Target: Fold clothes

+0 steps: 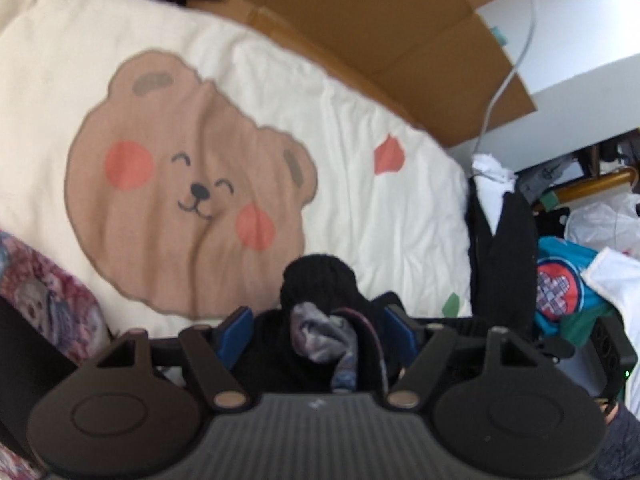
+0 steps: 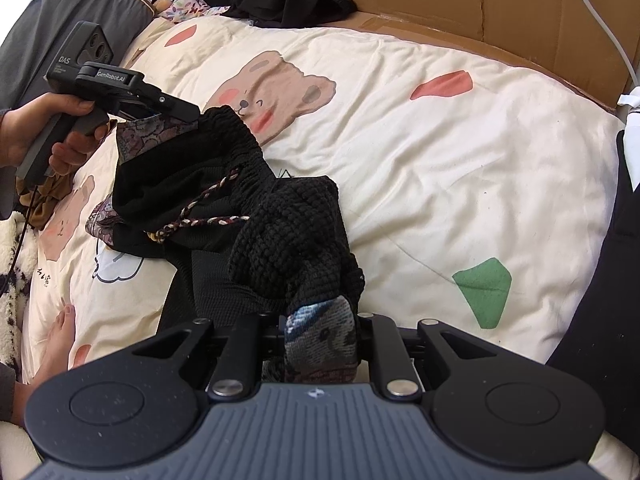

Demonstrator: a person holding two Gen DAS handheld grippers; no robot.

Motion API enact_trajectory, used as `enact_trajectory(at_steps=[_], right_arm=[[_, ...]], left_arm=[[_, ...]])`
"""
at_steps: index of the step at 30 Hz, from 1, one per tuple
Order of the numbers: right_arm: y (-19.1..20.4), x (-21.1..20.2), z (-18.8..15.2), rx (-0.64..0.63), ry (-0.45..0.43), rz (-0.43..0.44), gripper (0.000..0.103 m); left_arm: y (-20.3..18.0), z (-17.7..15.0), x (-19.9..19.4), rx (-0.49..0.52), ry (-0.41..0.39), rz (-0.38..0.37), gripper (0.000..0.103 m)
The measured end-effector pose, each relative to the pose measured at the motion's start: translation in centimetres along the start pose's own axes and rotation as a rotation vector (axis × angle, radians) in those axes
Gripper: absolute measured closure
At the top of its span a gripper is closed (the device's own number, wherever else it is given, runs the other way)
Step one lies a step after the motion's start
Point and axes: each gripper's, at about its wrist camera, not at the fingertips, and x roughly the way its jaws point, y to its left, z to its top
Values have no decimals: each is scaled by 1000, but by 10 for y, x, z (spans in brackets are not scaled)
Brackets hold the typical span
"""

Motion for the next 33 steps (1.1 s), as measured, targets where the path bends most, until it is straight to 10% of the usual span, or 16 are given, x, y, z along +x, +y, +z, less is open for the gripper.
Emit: enact_trajectory(at_steps=[10, 33], right_arm=[[0, -4, -1, 21, -36, -10, 86], [91, -184, 103, -264, -317, -186, 87]], left_arm=[[-11, -9, 15, 92, 59, 58, 88], [-150, 8, -226, 212, -395, -82, 90]])
